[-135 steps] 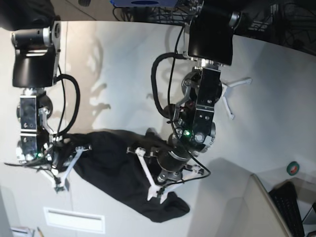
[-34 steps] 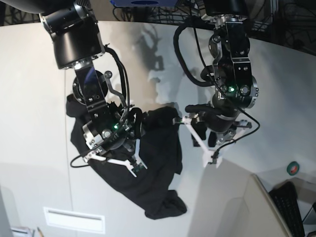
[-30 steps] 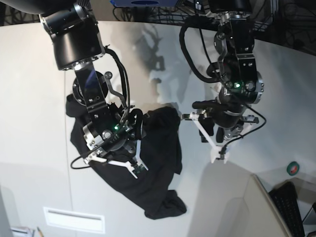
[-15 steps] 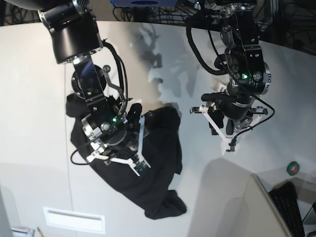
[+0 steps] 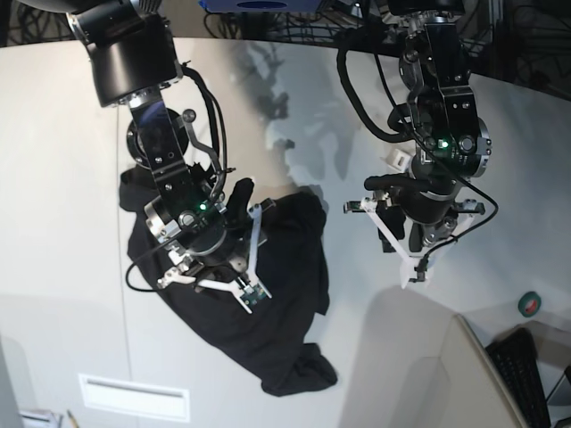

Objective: Layout the t-shirt on the table in an organized manner, then fold the t-shirt properly
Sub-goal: 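Drag the t-shirt across the table with both grippers to spread it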

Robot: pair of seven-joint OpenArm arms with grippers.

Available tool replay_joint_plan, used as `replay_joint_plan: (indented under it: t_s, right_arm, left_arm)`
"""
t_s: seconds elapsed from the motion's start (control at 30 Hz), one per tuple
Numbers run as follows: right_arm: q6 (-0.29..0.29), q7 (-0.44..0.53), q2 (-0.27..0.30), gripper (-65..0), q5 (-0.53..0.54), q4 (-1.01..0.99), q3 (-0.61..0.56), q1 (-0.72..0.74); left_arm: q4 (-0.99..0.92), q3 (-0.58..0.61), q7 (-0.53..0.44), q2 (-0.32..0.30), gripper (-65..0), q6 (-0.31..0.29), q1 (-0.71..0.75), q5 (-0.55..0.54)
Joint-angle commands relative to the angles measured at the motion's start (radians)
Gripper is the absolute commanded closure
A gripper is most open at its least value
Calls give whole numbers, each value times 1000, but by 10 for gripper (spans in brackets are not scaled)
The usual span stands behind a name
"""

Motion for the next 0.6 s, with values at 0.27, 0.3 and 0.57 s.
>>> replay_joint_plan:
  t_s: [0.27, 0.3, 0.57]
  right_arm:
    - [-2, -34, 3, 0, -4, 68, 2, 36]
    - [-2, -45, 3, 0, -4, 77, 2, 39]
    - [1, -192, -27, 0, -2, 79, -3, 113]
  left_arm:
    - [13, 3, -21, 1, -214, -1, -44, -13]
    - [13, 3, -21, 3, -214, -1, -46, -13]
    - [-33, 5, -21, 4, -214, -1, -87, -14]
